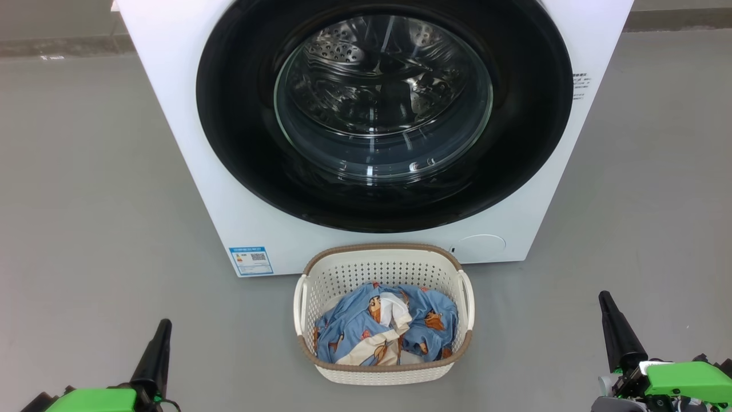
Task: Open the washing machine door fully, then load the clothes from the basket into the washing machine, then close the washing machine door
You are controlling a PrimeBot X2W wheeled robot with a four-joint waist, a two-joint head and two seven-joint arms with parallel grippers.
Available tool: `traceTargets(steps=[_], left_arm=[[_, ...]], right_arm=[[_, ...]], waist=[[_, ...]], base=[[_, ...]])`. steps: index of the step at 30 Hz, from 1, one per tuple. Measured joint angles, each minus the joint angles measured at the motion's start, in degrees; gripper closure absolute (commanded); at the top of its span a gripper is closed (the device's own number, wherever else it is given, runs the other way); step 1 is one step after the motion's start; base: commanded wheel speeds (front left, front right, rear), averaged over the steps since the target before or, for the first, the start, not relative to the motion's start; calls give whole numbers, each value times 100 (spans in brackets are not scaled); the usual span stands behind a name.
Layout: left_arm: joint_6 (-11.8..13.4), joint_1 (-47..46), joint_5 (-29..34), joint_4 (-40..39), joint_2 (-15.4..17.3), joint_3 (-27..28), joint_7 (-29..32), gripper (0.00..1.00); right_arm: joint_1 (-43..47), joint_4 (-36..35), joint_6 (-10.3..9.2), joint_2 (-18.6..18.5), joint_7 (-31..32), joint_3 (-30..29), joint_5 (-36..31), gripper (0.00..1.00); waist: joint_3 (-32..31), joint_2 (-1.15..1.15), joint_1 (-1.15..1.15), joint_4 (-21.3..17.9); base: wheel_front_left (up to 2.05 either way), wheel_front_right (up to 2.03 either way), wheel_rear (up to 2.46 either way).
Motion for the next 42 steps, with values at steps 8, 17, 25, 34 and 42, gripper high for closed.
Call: traceTargets(steps=[8, 17, 25, 34, 42], left_arm=[[0, 0, 0, 0, -1, 0, 0, 100], [0, 0, 0, 0, -1, 0, 0, 100], [0, 0, 0, 0, -1, 1, 0, 0], [27, 396, -11, 417, -188, -82, -20, 0], [27, 391, -10, 388, -186, -162, -169, 0]], right_arm=[[0, 0, 0, 0, 0, 0, 0, 100], [0, 0, 0, 0, 0, 0, 0, 100], [0, 0, 0, 0, 0, 0, 0, 0], [335, 436, 0, 104, -16, -1, 4, 0], [345, 335, 0, 100, -137, -4, 0, 0]], waist=[[0, 0, 0, 0], [0, 0, 0, 0], [0, 0, 0, 0], [16, 0, 1, -3], [2, 0, 1, 4]], base=[[0, 0, 0], [0, 0, 0], [0, 0, 0], [0, 0, 0], [0, 0, 0]])
